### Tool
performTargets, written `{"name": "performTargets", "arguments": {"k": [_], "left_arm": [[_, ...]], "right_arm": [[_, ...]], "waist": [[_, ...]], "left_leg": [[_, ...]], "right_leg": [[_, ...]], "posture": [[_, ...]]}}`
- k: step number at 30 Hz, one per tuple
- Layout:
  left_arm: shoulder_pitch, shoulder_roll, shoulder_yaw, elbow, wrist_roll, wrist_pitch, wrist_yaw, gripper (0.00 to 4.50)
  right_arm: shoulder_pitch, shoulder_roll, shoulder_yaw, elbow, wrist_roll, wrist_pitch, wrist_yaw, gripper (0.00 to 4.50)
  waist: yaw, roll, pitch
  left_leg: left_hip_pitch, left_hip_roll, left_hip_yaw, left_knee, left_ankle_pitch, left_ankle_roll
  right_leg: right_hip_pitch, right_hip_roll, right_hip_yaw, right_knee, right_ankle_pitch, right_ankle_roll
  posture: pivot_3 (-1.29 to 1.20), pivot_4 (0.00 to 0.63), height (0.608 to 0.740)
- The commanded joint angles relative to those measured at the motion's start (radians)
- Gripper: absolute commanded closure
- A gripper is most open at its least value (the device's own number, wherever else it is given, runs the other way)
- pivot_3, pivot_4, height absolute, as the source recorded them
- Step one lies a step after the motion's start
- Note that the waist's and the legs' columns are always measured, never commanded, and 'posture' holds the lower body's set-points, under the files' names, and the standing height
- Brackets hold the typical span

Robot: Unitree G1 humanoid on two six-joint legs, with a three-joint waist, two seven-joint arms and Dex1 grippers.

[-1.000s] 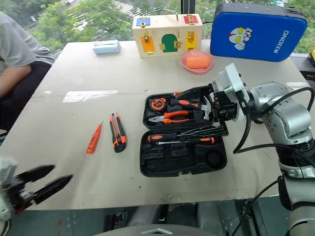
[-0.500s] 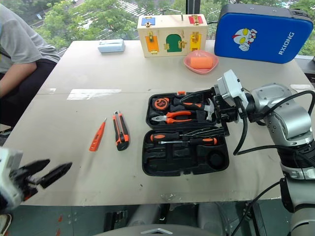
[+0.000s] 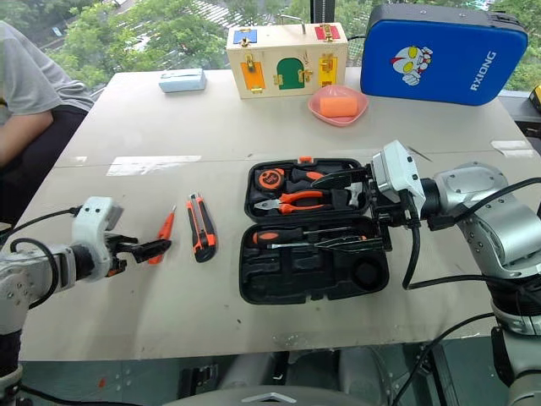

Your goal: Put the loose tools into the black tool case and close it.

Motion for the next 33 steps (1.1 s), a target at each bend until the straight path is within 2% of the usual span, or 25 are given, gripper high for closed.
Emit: {"name": "performTargets", "arguments": {"k": [1, 6, 7, 10, 13, 19, 22, 27, 29, 31, 33], "left_arm": [[-0.028, -0.039, -0.063, 0.051, 0.028, -0.016, 0.001, 1.83], [-0.015, -0.057, -0.108, 0.107, 0.089, -0.080, -0.019, 3.88], [-0.011, -0.055, -0.108, 0.111, 0.095, -0.088, -0.026, 3.95], [0.000, -0.039, -0.095, 0.112, 0.104, -0.124, -0.056, 3.95], [-0.006, 0.032, -0.080, 0.107, 0.123, -0.226, -0.142, 3.95], [-0.042, 0.205, -0.111, 0.017, 0.123, -0.522, -0.486, 3.95], [-0.141, 0.264, -0.184, -0.034, 0.063, -0.586, -0.687, 3.95], [-0.354, 0.241, -0.411, -0.060, 0.074, -0.596, -0.860, 3.95], [-0.434, 0.198, -0.549, -0.066, 0.125, -0.609, -0.920, 3.95], [-0.477, 0.171, -0.617, -0.059, 0.154, -0.615, -0.950, 3.95], [-0.541, 0.099, -0.717, -0.014, 0.226, -0.649, -0.962, 3.95]], "right_arm": [[0.005, -0.014, -0.035, -0.038, 0.020, -0.004, -0.011, 0.00], [0.027, -0.031, -0.041, -0.039, 0.016, -0.019, -0.004, 0.00], [0.033, -0.036, -0.041, -0.037, 0.010, -0.027, 0.002, 0.00], [0.051, -0.055, -0.044, -0.035, 0.001, -0.043, 0.015, 0.00], [0.088, -0.089, -0.051, -0.033, -0.011, -0.057, 0.035, 0.00], [0.199, -0.166, -0.081, -0.076, 0.004, -0.064, 0.072, 0.00], [0.268, -0.188, -0.117, -0.121, 0.023, -0.047, 0.056, 0.00], [0.379, -0.206, -0.168, -0.183, 0.023, -0.039, 0.011, 0.00], [0.428, -0.209, -0.189, -0.216, 0.017, -0.034, -0.017, 0.00], [0.453, -0.212, -0.200, -0.236, 0.017, -0.027, -0.037, 0.00], [0.486, -0.214, -0.223, -0.262, 0.020, -0.017, -0.063, 0.00]], "waist": [[0.010, 0.001, -0.001], [0.028, 0.006, -0.004], [0.029, 0.007, -0.004], [0.028, 0.010, -0.006], [0.025, 0.011, -0.007], [0.019, 0.005, -0.003], [0.017, 0.005, -0.003], [0.016, 0.005, -0.003], [0.010, 0.005, -0.003], [0.010, 0.004, -0.002], [0.009, 0.003, -0.002]], "left_leg": [[0.000, 0.000, 0.000, 0.000, 0.000, 0.000], [0.001, -0.002, -0.001, 0.002, 0.000, 0.000], [0.001, -0.002, -0.001, 0.002, 0.000, 0.000], [0.001, -0.002, -0.001, 0.002, 0.000, 0.000], [0.001, -0.002, -0.002, 0.001, 0.000, 0.000], [-0.002, -0.002, -0.004, 0.001, 0.000, 0.000], [-0.002, -0.001, -0.003, -0.001, 0.000, 0.000], [-0.002, -0.001, -0.003, 0.000, 0.000, 0.000], [-0.002, -0.001, -0.001, 0.000, 0.000, 0.000], [-0.002, -0.001, -0.001, 0.001, 0.000, 0.000], [-0.002, -0.001, -0.001, 0.001, 0.000, 0.000]], "right_leg": [[0.000, 0.000, 0.000, 0.001, 0.000, 0.000], [0.001, -0.002, 0.001, 0.002, 0.000, 0.000], [0.001, -0.002, 0.001, 0.002, 0.000, 0.000], [0.001, -0.002, 0.002, 0.002, 0.000, 0.000], [0.001, -0.002, 0.001, 0.002, 0.000, 0.000], [0.000, -0.002, -0.001, 0.000, 0.000, 0.000], [0.001, -0.002, 0.000, -0.003, 0.000, 0.000], [0.002, -0.001, -0.001, -0.003, 0.000, 0.000], [0.001, 0.000, -0.002, -0.003, 0.000, 0.000], [0.002, 0.001, -0.003, -0.002, 0.000, 0.000], [0.002, 0.001, -0.003, -0.001, 0.000, 0.000]], "posture": [[0.00, 0.150, 0.735], [0.00, 0.150, 0.735], [0.00, 0.150, 0.735], [0.00, 0.150, 0.735], [0.00, 0.150, 0.735], [0.00, 0.150, 0.735], [0.00, 0.150, 0.735], [0.00, 0.150, 0.735], [0.00, 0.150, 0.735], [0.00, 0.150, 0.735], [0.00, 0.150, 0.735]]}}
